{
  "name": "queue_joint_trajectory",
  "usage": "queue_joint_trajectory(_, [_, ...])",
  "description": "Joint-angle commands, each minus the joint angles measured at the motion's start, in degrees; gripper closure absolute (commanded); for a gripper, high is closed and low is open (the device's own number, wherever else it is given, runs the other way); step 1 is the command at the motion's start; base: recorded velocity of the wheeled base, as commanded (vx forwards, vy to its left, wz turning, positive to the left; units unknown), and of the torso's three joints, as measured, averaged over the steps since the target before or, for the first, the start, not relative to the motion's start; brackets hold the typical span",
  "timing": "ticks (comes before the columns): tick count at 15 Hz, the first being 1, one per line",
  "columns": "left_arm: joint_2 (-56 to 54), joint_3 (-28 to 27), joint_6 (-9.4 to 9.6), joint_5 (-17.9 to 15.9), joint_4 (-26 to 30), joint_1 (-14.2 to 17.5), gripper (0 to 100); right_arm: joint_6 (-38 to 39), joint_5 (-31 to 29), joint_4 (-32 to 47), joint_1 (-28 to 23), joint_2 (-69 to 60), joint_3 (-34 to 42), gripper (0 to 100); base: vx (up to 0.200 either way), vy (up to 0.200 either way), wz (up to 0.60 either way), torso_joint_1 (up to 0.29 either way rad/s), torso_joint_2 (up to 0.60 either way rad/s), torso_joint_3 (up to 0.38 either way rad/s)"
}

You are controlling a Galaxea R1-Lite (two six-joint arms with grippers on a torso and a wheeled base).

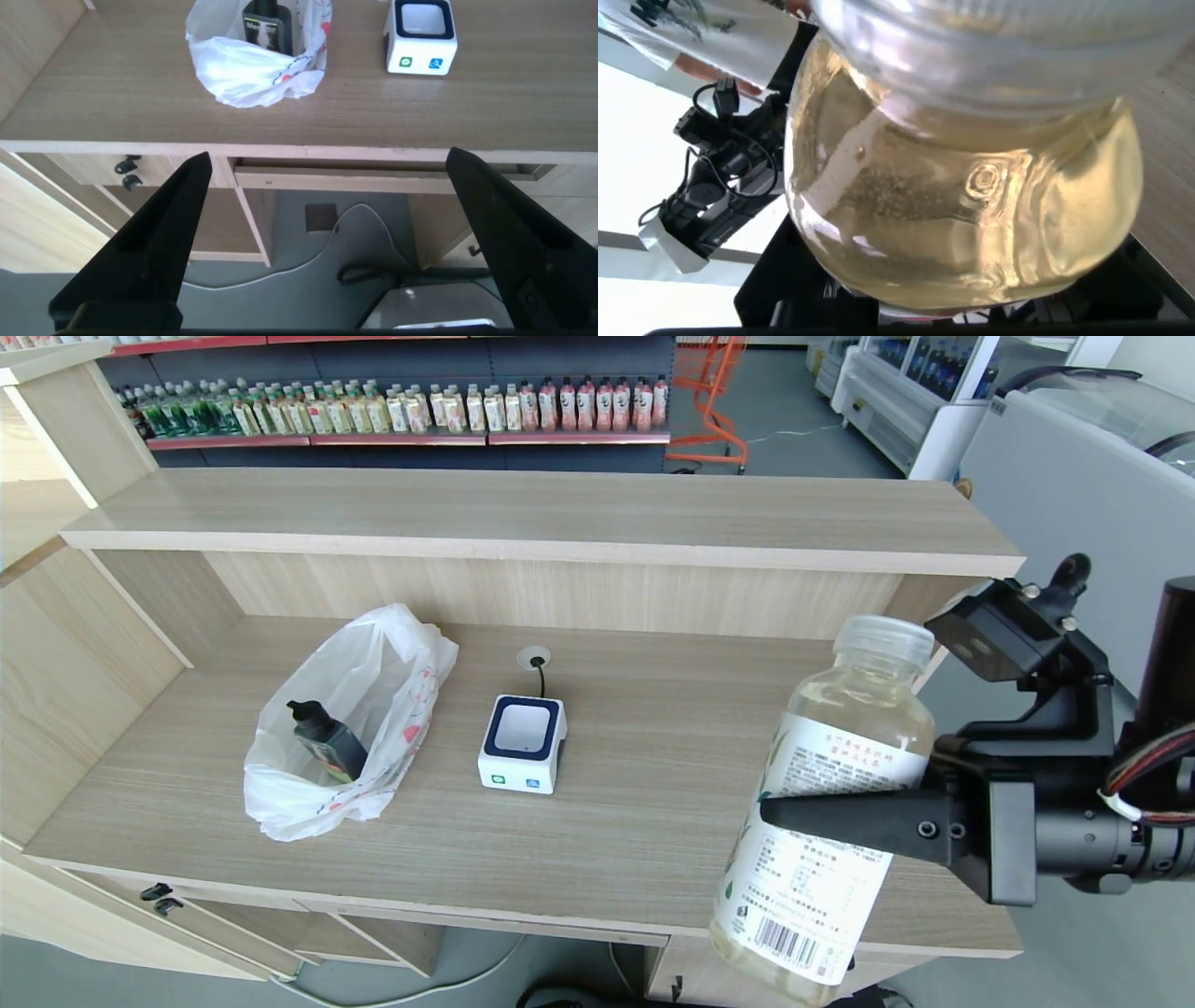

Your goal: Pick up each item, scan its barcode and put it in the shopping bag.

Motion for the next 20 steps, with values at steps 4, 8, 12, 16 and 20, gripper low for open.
queue_joint_trajectory(4, [0.1,0.0,-0.01,0.0,0.0,0.0,0,-4.1,-1.1,-0.3,-1.0,-0.2,0.2,100,0.0,0.0,0.0,0.0,0.0,0.0])
queue_joint_trajectory(8, [0.1,0.0,-0.01,0.0,0.0,0.0,0,-29.0,-13.3,-1.1,-11.0,-0.3,0.8,100,0.0,0.0,0.0,0.0,0.0,0.0])
queue_joint_trajectory(12, [0.1,0.1,-0.01,0.0,0.0,0.0,0,-49.3,-23.0,-2.5,-19.9,-4.5,2.1,100,0.0,0.0,0.0,0.0,0.0,0.0])
queue_joint_trajectory(16, [0.1,0.0,-0.01,0.0,0.0,0.0,0,-55.3,-23.0,-2.6,-21.3,-6.8,3.2,100,0.0,0.0,0.0,0.0,0.0,0.0])
queue_joint_trajectory(20, [0.1,0.0,-0.01,0.0,0.0,0.0,0,-54.9,-22.8,-4.7,-21.3,-9.0,7.4,100,0.0,0.0,0.0,0.0,0.0,0.0])
